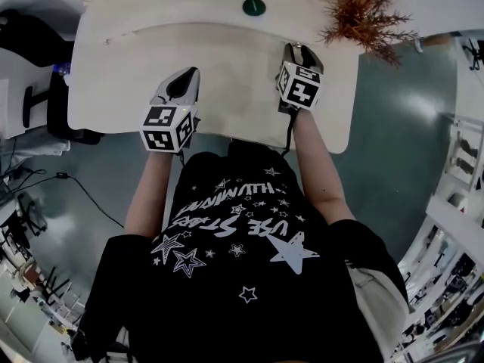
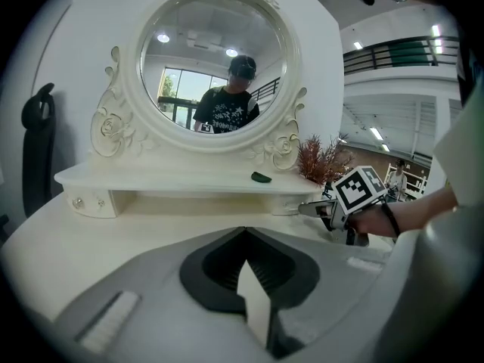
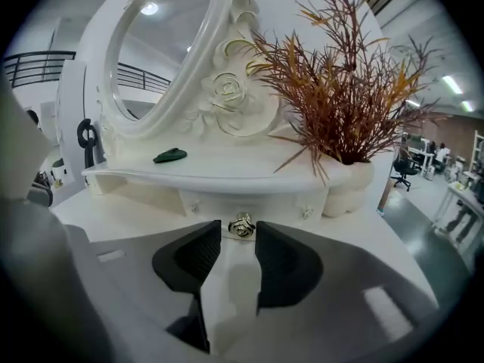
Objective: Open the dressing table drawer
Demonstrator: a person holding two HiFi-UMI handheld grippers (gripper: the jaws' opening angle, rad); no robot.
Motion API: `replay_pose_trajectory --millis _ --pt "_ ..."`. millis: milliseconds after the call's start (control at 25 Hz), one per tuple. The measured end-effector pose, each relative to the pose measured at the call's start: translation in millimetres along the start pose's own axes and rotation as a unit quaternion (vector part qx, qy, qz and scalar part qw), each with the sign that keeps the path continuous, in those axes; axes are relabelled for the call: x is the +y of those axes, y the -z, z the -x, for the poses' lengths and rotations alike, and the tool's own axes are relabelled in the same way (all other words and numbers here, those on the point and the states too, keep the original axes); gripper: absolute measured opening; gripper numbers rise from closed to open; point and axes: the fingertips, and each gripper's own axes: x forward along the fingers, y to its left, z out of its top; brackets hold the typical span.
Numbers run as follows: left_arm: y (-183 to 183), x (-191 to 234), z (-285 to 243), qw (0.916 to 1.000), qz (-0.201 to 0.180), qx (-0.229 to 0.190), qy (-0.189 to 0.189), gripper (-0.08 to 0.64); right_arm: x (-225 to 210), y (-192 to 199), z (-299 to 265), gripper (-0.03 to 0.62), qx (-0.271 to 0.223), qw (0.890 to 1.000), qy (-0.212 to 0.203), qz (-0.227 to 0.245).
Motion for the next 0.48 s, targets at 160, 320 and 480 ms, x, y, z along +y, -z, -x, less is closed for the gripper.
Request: replay_pose_trajectory --millis 160,320,480 --pt "1.5 3.3 -5.0 1.0 0.001 0.003 0.0 0.002 -3.4 -1.3 -4.3 0.121 0.0 1.0 0.008 0.008" --pt "-1.5 4.9 -6.4 1.0 -0.002 0.0 -0.001 0.002 -4.6 0.7 -5.6 0.12 0.003 1.0 0.013 0.012" --pt "-4.7 4.4 -2.8 1.0 -0.004 -0.003 0.0 0.002 -6.6 1.4 -4.1 0.12 0.01 1.0 0.016 0.01"
